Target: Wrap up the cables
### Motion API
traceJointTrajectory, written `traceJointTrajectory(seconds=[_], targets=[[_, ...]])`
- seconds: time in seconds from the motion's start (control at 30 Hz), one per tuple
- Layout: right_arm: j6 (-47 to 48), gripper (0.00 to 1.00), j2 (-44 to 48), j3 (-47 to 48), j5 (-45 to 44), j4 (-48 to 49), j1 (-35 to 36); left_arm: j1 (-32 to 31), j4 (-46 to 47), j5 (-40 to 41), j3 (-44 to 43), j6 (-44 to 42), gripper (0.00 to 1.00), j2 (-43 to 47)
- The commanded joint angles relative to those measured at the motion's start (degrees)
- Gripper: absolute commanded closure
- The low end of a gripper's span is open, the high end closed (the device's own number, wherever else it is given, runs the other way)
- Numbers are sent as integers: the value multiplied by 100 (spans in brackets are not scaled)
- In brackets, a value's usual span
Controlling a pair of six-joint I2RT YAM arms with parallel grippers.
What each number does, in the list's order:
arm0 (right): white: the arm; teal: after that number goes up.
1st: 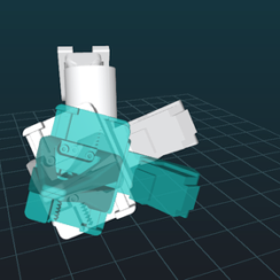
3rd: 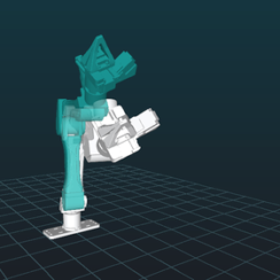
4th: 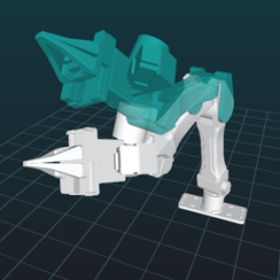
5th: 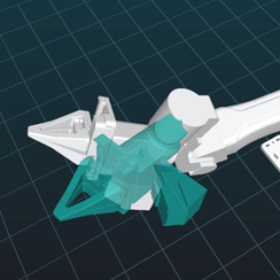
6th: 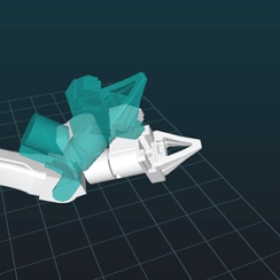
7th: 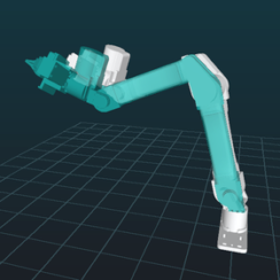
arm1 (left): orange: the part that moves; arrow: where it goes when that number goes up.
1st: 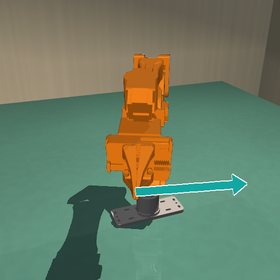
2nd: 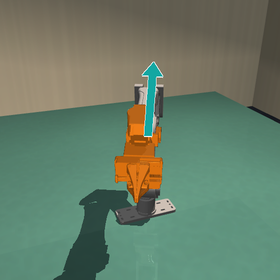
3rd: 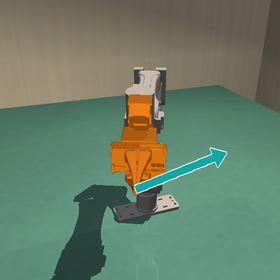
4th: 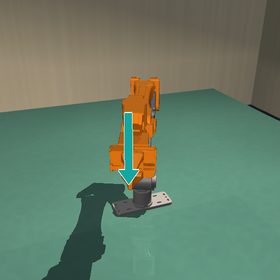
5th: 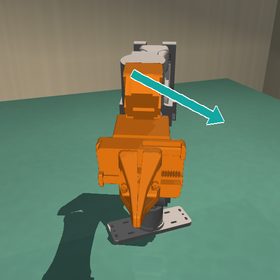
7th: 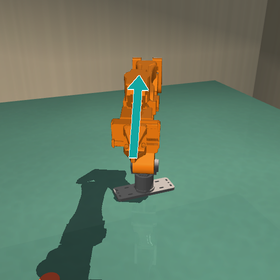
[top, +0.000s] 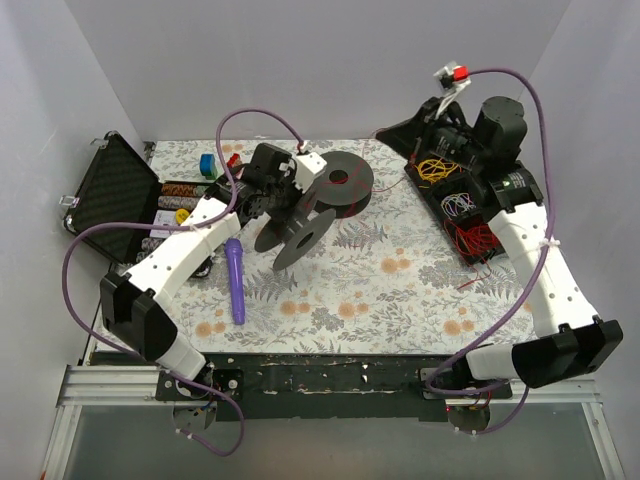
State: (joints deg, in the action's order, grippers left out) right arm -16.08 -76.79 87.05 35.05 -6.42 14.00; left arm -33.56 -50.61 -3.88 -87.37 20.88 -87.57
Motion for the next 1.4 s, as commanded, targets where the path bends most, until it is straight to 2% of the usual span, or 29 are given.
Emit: traceJointTrajectory(seconds=[0.0,0.23,0.43,0.53,0.63,0.83,1.0,1.17,1.27,1.37], targets=[[-360,99,174,523,441,-18,822,-10,1773,792,10,486,100,-110],[-730,99,59,920,923,499,1965,121,2546,1152,-262,960,100,-585],[-889,99,-160,375,1653,1239,3116,534,2943,1249,-1166,1444,100,-1077],[-538,99,-300,24,1926,1362,3740,710,2987,1214,-1711,1673,100,-1315],[-73,99,-327,-476,1997,1485,4014,877,2926,1074,-2300,1875,100,-1456],[350,99,-160,-2172,1989,2434,3892,1255,2793,748,-3232,2139,100,-1377],[123,99,-485,-2972,1813,2934,3260,1317,2609,397,-3725,2113,100,-1026],[-896,99,-933,-3808,1462,4182,2162,1317,1978,-551,-4366,2165,100,-648],[-994,99,-1153,-3879,1163,4324,1748,1317,1407,-1349,-4473,2078,100,-463],[-1003,99,-1338,-3757,1039,4280,1265,1308,748,-2359,-4219,1640,100,-226]])
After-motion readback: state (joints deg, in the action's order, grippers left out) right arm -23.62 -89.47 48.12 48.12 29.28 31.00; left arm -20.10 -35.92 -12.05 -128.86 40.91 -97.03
